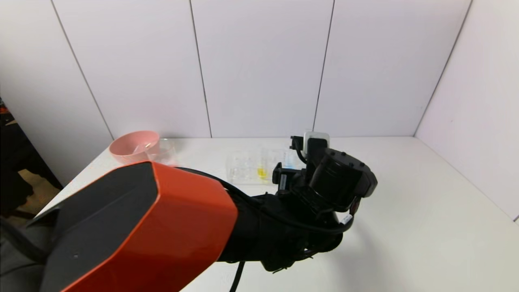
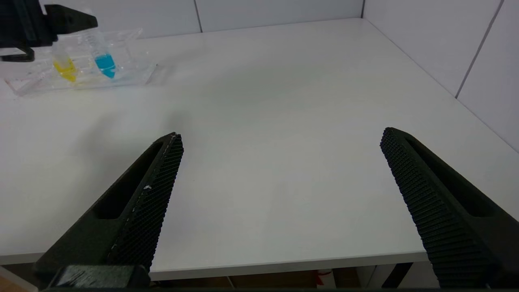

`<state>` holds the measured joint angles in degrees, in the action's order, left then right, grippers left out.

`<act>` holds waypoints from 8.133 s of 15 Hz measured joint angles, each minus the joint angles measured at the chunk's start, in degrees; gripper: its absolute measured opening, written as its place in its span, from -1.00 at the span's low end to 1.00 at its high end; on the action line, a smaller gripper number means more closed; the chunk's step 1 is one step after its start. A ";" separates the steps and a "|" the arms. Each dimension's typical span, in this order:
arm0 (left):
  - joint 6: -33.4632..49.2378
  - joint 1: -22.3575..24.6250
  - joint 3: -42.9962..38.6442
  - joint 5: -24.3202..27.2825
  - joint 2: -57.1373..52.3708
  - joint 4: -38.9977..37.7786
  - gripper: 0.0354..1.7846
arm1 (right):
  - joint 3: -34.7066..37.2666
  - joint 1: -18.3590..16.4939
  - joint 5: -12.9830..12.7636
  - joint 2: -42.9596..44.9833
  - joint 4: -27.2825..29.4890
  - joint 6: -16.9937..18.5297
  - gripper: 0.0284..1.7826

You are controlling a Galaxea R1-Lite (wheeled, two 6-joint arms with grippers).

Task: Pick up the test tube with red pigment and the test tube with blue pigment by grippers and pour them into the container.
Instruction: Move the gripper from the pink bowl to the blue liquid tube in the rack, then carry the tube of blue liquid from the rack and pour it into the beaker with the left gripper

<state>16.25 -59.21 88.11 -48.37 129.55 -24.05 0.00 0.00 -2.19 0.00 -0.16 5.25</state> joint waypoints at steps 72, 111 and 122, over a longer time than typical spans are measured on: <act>-27.11 59.62 -58.76 93.25 -42.36 -26.77 -0.54 | 0.00 0.00 0.02 0.00 0.00 0.00 0.99; -67.46 69.93 26.60 72.68 -9.48 68.60 -0.54 | 0.00 0.00 0.00 0.00 0.00 0.00 0.99; -82.42 64.02 27.82 58.23 -8.46 67.71 -0.54 | 0.00 0.00 0.00 0.00 0.00 0.00 0.99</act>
<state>-66.17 4.82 115.93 9.86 121.09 43.65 0.00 0.00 -2.19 0.00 -0.16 5.25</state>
